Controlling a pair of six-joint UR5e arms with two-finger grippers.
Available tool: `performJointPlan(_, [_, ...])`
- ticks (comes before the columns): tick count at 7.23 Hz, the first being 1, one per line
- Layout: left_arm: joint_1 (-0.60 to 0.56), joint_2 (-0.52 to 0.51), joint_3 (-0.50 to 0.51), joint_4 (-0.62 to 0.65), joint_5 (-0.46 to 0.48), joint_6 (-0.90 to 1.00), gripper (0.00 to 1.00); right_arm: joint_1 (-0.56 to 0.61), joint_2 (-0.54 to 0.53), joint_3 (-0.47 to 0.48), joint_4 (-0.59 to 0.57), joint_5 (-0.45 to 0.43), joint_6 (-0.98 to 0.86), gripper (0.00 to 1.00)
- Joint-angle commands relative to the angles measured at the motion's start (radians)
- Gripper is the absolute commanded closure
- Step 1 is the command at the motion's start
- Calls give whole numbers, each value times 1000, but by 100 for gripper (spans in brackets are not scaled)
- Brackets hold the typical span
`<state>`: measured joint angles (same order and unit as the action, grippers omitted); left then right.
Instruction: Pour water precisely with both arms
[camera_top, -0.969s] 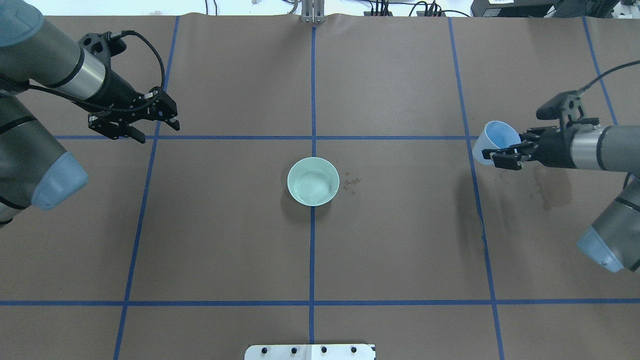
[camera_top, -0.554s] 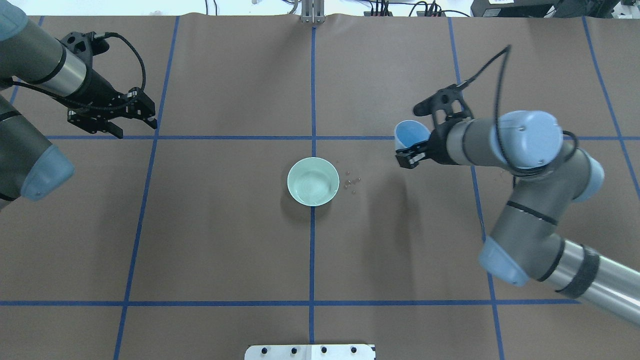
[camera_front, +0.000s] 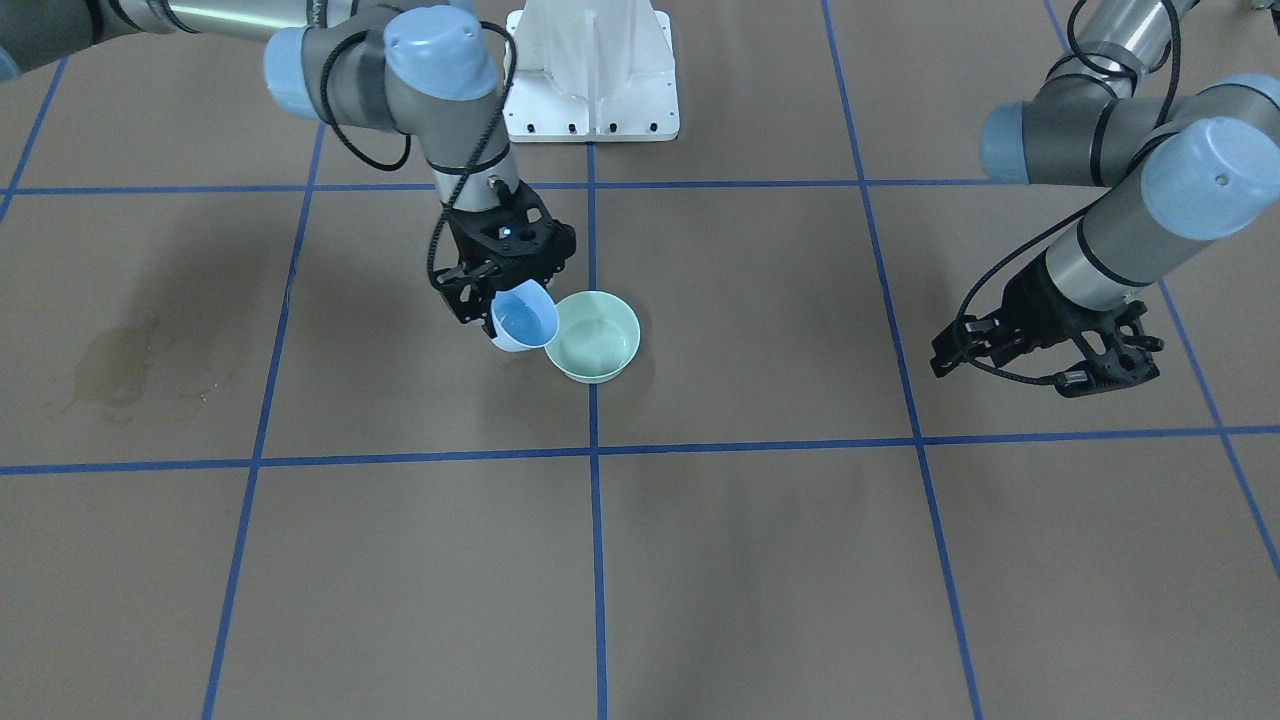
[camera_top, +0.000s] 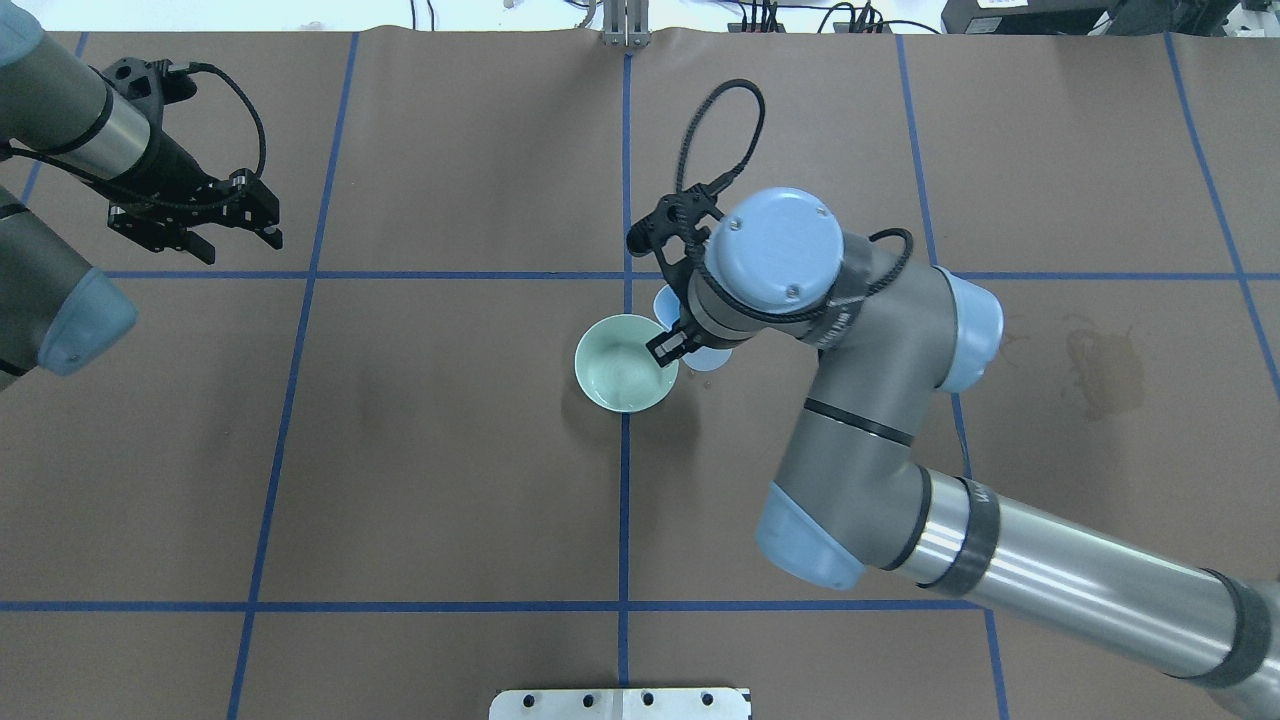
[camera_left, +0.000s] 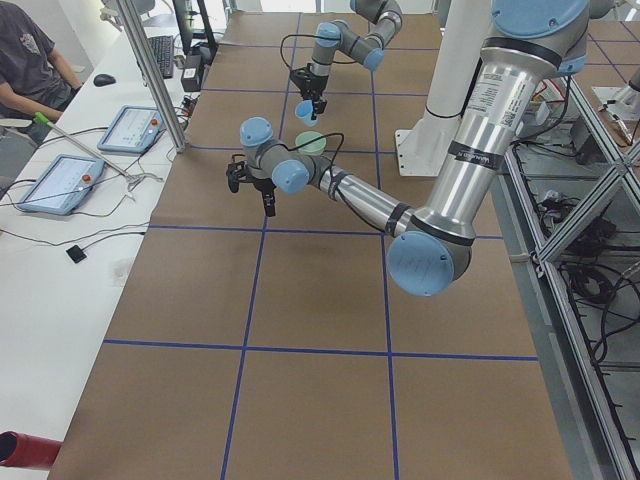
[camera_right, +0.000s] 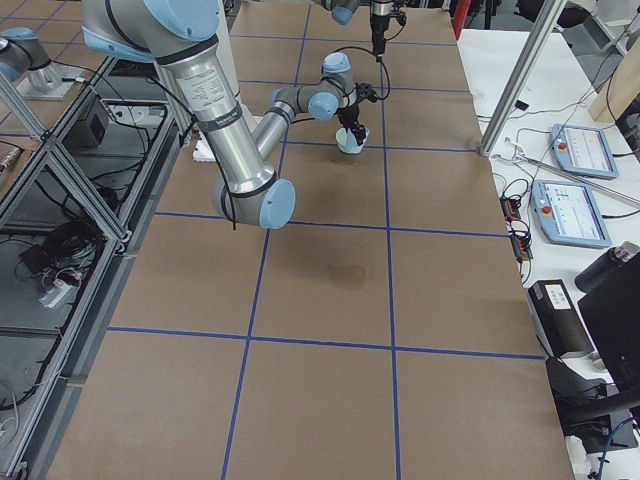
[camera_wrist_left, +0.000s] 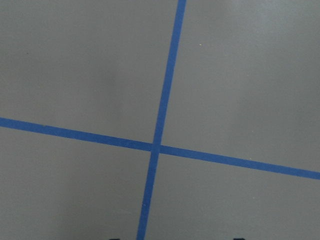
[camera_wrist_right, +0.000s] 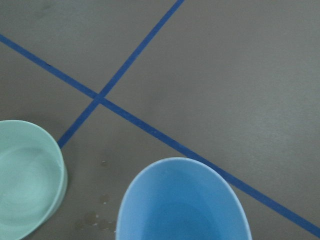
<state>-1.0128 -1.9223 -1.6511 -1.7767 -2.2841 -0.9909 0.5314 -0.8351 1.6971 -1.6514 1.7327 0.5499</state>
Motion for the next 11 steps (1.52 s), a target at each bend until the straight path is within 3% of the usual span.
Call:
performJointPlan(1, [-1, 0, 11, -6, 0, 3, 19, -4, 143, -75, -253, -42, -216, 100])
performJointPlan(2, [-1, 2, 14, -7, 0, 3, 19, -10, 146, -94, -295, -71, -296, 100])
performJointPlan(3, [-1, 3, 14, -7, 0, 1, 19, -11, 209, -120, -409, -93, -415, 100])
performJointPlan(5, [-1, 8, 14, -9, 0, 1, 19, -43, 344, -306, -488, -200, -583, 100])
performJointPlan(7, [-1, 8, 16, -7, 0, 1, 19, -128, 361, -313, -614, -425, -746, 100])
performJointPlan(8, [-1, 9, 16, -7, 0, 1, 19, -133, 363, -315, -619, -430, -763, 100])
performJointPlan(10, [-1, 9, 16, -7, 0, 0, 19, -136, 443, -435, -662, -475, -851, 100])
performJointPlan(11, [-1, 9, 16, -7, 0, -2, 19, -136, 445, -441, -663, -476, -863, 100])
